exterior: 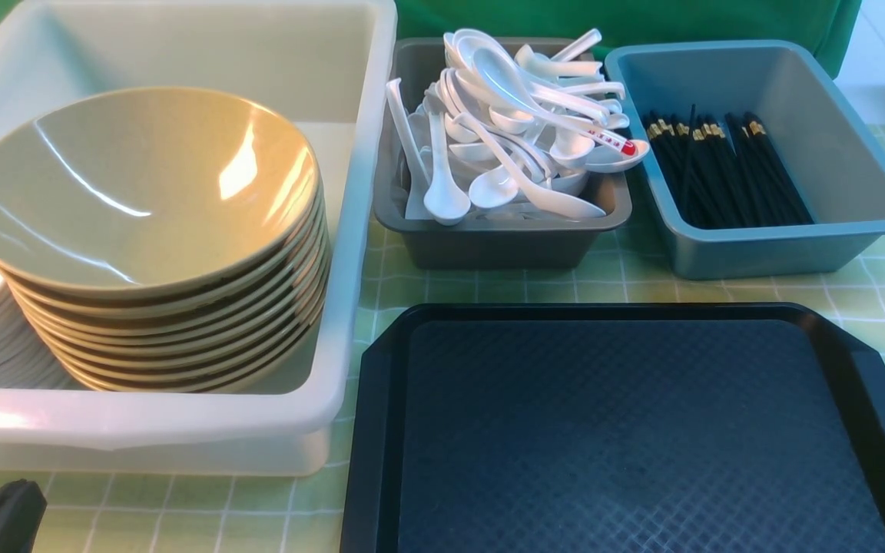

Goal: On green table put chopsticks spoon bowls plates into blue grey white boxes.

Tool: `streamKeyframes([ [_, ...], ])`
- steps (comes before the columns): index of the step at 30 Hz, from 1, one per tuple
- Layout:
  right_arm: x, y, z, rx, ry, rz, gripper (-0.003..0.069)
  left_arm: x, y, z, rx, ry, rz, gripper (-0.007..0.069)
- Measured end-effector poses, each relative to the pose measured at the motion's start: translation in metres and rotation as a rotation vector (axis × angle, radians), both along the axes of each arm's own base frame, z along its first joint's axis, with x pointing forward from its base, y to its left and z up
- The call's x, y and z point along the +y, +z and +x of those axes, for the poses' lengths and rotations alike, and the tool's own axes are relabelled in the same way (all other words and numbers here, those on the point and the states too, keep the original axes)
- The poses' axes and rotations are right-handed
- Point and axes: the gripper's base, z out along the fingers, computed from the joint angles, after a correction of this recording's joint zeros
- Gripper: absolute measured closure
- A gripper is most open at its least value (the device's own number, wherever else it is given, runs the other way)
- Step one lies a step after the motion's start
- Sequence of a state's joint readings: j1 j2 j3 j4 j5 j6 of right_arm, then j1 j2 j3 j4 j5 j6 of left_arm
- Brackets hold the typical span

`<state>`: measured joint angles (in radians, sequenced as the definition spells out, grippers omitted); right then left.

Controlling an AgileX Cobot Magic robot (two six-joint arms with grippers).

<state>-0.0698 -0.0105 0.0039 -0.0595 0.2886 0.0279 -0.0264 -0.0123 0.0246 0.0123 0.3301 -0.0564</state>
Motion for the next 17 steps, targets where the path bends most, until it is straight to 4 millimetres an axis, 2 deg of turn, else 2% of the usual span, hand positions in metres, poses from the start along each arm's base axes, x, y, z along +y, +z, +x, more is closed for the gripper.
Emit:
streamKeyframes([
  [17, 0.0, 0.0, 0.0, 0.0, 0.0, 0.0, 0.049, 0.0, 0.0, 0.0, 0.0, 0.0, 0.0, 0.0626],
])
